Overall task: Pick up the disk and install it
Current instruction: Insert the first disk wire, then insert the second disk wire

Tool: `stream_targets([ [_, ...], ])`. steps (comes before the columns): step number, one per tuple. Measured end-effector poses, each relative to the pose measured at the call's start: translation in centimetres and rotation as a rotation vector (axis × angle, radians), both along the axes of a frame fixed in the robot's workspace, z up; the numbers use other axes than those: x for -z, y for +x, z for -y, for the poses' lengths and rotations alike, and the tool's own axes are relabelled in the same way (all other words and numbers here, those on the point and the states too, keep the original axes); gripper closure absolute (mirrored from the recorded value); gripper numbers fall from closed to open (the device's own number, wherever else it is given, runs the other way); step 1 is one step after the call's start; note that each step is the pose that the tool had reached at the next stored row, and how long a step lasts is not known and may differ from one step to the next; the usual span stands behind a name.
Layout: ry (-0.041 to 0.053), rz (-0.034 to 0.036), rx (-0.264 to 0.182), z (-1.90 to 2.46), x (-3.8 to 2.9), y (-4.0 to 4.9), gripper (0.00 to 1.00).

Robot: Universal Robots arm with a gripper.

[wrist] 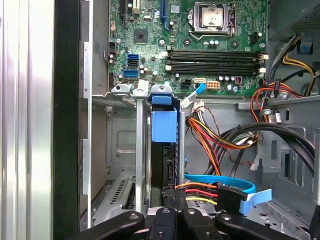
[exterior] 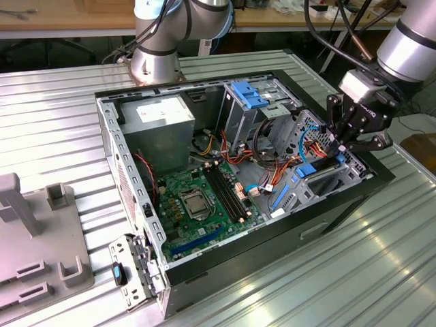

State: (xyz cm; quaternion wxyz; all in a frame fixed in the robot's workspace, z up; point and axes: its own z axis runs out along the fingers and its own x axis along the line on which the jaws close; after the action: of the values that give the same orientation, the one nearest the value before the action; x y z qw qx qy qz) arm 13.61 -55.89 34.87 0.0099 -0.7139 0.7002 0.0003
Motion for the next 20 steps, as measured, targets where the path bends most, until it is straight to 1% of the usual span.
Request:
stream_targets([
  [1,0.0,0.0,0.0,0.0,0.0,0.0,0.89],
  [13,-0.0001,0.0,0.0,0.01,-0.07,-0.01,0.89],
  [14,0.0012,0.0,0.0,0.01,-0.42,-0.11,0.89],
  [15,0.0031,0.0,0.0,0.01,-0.98,-0.17,0.89],
  [20,0.0032,0.0,0.0,0.01,-2.87,-0.22,0.89],
])
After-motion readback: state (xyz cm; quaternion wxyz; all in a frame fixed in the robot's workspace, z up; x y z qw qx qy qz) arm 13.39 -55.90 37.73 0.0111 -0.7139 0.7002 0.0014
